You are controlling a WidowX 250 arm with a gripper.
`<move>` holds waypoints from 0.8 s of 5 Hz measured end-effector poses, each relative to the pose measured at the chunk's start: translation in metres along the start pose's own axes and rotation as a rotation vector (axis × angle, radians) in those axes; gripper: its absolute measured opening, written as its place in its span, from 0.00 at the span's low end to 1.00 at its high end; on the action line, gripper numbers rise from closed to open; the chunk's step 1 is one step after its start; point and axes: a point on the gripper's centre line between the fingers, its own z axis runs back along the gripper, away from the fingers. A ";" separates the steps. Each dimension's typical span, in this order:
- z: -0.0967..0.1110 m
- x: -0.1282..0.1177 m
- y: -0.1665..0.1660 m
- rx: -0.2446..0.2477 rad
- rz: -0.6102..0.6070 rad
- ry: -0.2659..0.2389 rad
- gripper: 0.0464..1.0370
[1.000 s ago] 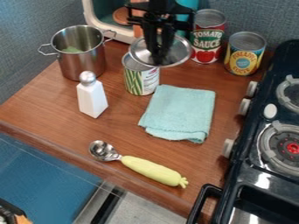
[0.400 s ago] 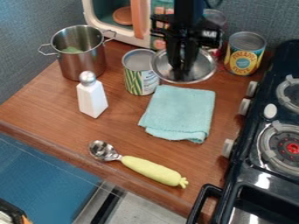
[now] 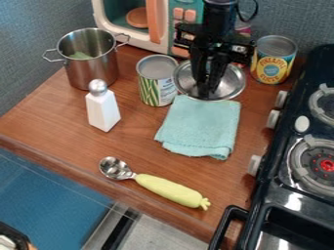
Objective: Placed the metallic lid ontop of the cloth
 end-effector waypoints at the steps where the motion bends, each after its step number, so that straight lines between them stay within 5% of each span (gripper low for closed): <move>1: -0.008 -0.001 0.000 0.003 0.004 0.024 0.24; 4: -0.017 -0.002 0.004 0.007 0.031 0.062 0.24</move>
